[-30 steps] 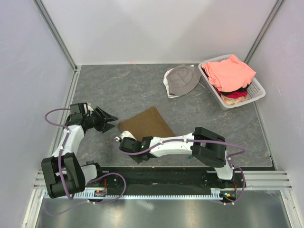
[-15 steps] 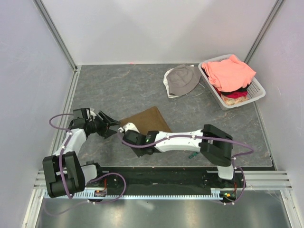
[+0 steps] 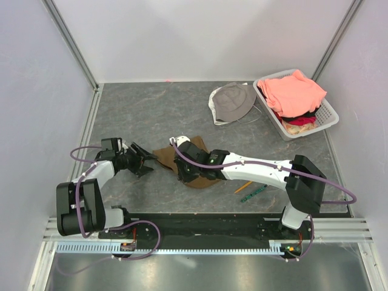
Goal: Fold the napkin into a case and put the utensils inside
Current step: Fold the lower triangle-folded napkin at the center of the board.
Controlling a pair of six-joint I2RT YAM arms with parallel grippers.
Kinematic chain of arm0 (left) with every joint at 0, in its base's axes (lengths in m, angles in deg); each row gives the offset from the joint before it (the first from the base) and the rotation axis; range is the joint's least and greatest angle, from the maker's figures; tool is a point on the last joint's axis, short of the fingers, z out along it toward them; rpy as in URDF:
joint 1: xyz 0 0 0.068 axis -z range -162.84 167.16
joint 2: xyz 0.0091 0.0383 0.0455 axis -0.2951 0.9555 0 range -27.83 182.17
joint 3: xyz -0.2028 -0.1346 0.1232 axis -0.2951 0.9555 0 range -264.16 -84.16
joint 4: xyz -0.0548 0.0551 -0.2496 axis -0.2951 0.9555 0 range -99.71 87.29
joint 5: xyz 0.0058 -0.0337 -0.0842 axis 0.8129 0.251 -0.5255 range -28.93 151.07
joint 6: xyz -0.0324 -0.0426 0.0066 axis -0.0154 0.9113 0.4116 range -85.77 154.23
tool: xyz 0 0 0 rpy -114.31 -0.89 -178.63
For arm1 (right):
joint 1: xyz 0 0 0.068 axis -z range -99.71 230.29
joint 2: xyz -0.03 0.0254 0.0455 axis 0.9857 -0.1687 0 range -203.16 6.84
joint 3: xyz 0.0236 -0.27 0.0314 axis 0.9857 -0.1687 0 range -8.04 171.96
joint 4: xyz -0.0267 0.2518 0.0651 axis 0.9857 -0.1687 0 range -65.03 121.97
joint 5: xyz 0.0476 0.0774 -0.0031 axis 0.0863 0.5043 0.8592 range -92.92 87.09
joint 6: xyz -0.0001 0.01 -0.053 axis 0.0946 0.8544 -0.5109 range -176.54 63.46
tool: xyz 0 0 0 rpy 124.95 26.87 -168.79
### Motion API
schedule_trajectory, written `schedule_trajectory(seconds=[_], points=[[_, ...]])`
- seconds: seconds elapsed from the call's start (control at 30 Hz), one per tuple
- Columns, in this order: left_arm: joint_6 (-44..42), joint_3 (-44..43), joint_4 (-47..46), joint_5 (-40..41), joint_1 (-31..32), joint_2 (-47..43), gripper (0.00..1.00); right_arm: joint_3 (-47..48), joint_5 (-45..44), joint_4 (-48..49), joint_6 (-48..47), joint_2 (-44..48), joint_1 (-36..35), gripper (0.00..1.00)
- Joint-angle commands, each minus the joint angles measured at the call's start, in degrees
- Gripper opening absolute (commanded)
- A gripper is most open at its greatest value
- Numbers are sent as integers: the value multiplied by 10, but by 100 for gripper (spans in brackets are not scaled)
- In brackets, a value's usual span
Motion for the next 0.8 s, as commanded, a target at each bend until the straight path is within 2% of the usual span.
schedule_trajectory(seconds=[0.0,0.33,0.57,0.63,0.77], points=[[46,-18,-64,6,11,31,70,-11,36,29,12,28,8,0],[46,-49,-82,37,16,111,69,-22,54,41,14,41,16,0],[50,-99,-113,40,58,201,63,-35,74,61,13,35,16,0],[46,-108,-112,46,57,207,51,-47,79,67,16,37,16,0],[-21,-146,-13,131,56,168,26,-98,114,114,28,59,16,0]])
